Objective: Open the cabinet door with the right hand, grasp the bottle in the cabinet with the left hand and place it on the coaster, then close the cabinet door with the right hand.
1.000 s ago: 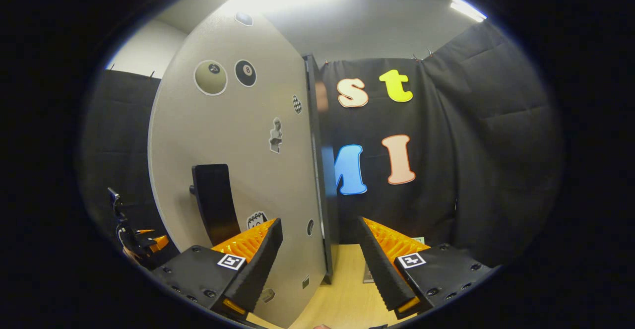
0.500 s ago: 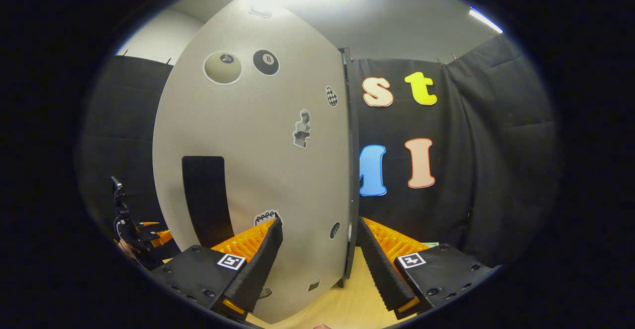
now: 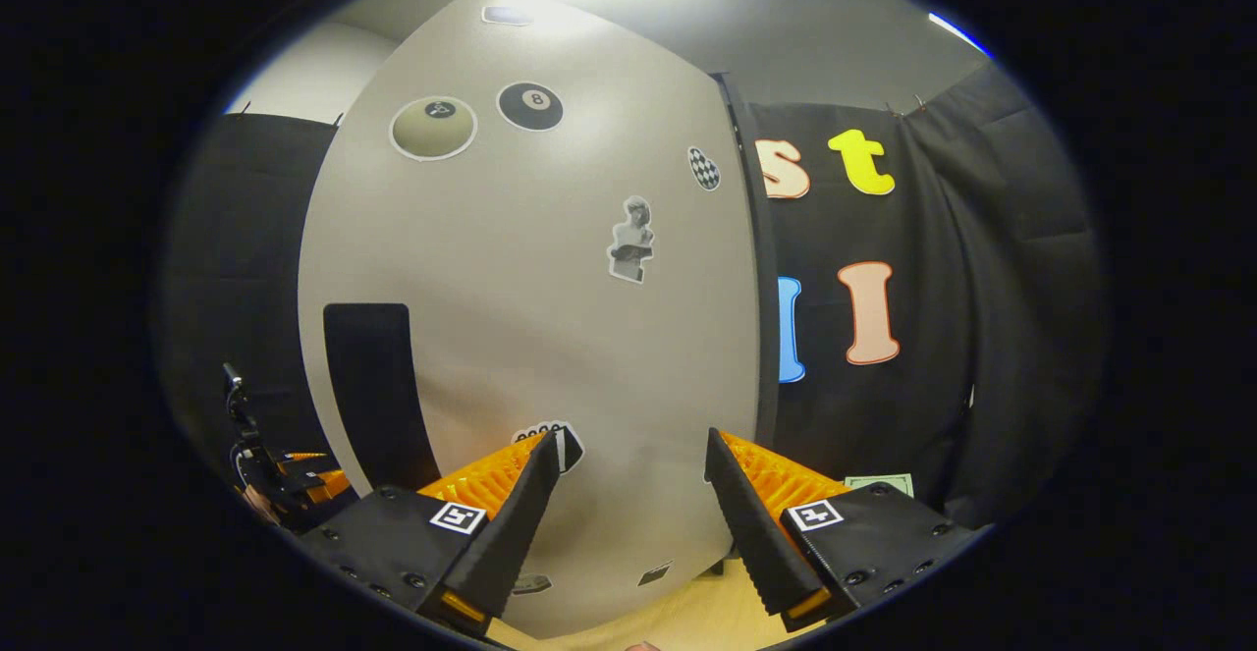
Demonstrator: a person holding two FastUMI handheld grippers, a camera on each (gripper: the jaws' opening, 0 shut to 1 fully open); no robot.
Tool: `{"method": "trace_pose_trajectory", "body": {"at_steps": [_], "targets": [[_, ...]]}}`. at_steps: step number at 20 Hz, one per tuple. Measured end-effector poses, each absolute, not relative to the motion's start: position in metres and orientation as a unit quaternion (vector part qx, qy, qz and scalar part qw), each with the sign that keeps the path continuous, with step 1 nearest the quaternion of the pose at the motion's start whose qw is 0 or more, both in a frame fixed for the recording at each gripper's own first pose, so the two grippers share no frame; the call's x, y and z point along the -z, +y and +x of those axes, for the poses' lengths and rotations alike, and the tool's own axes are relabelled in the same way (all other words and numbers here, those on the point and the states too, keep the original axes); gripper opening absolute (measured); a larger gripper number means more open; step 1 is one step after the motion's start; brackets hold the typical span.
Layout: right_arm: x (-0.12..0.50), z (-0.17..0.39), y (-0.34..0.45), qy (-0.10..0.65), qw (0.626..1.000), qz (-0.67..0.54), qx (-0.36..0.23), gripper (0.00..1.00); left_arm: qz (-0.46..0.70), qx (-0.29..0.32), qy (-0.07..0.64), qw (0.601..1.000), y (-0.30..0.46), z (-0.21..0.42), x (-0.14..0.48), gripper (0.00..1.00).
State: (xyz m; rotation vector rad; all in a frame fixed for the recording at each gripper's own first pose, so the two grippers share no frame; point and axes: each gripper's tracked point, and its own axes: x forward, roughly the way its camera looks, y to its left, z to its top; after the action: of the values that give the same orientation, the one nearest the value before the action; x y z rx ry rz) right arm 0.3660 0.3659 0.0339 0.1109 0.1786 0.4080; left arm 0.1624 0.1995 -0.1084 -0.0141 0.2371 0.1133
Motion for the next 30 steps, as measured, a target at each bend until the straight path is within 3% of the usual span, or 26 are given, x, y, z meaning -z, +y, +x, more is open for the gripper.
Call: {"method": "trace_pose_trajectory", "body": {"at_steps": [13, 19, 20, 21, 30], "targets": [[-0.006, 0.409, 0.423, 0.100, 0.976, 0.052, -0.186, 0.95, -0.017, -0.097, 0.129, 0.987, 0.274, 0.158, 0.136, 0.81], [0.014, 0.433, 0.440, 0.116, 0.976, 0.047, -0.180, 0.96, -0.012, -0.115, 0.135, 0.984, 0.280, 0.159, 0.141, 0.80], [0.012, 0.438, 0.441, 0.105, 0.978, 0.049, -0.173, 0.92, -0.011, -0.119, 0.135, 0.984, 0.281, 0.159, 0.143, 0.81], [0.013, 0.438, 0.440, 0.106, 0.979, 0.047, -0.170, 0.96, -0.013, -0.121, 0.136, 0.983, 0.281, 0.159, 0.144, 0.81], [0.025, 0.464, 0.465, 0.112, 0.979, 0.038, -0.168, 0.96, -0.017, -0.123, 0.141, 0.982, 0.282, 0.157, 0.145, 0.80]]}}
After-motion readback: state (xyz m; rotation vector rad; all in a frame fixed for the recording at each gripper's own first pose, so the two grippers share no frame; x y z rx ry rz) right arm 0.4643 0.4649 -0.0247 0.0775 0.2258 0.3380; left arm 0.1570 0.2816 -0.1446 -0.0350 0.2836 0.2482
